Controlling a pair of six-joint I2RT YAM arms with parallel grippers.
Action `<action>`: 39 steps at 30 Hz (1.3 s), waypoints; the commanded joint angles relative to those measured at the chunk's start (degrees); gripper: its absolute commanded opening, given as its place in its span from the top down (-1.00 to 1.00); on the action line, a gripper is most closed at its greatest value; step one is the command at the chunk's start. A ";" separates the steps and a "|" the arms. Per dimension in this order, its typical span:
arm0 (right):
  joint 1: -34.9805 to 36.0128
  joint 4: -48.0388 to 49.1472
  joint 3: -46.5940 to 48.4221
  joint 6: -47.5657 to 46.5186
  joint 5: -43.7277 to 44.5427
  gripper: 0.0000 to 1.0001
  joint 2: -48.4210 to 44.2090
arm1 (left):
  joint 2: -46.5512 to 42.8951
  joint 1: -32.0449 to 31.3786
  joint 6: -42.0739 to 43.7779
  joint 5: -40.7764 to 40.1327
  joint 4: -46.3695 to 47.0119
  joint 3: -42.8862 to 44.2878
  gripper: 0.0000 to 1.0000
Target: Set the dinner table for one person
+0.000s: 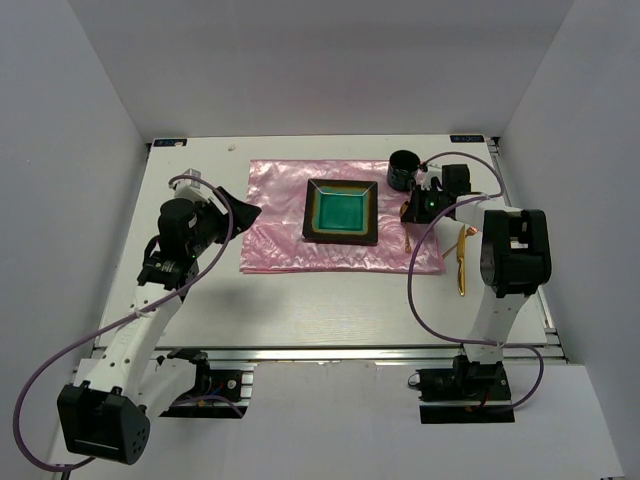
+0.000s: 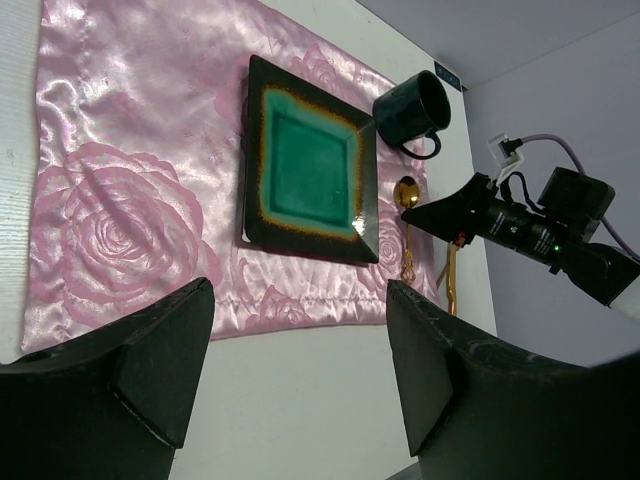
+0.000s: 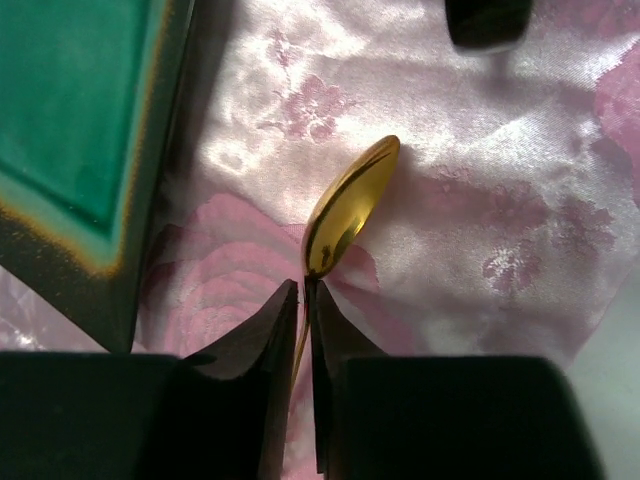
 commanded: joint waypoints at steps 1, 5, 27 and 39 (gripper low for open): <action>0.14 1.14 2.22 -1.67 1.63 0.68 -0.02 | -1.41 -0.05 -0.44 -0.71 -0.50 -0.24 -0.58; 0.14 0.45 1.96 -1.76 3.38 0.26 -0.72 | -1.85 -0.05 -0.62 -0.89 -0.33 -0.41 -0.58; -7.24 -13.44 -10.87 -14.14 10.41 -0.18 -29.19 | -7.30 -0.04 -0.10 -1.86 0.90 -4.98 -0.64; -9.44 -15.99 -14.21 -13.01 19.99 -0.08 -27.09 | -7.57 -0.04 1.40 -1.59 0.37 -6.48 -0.66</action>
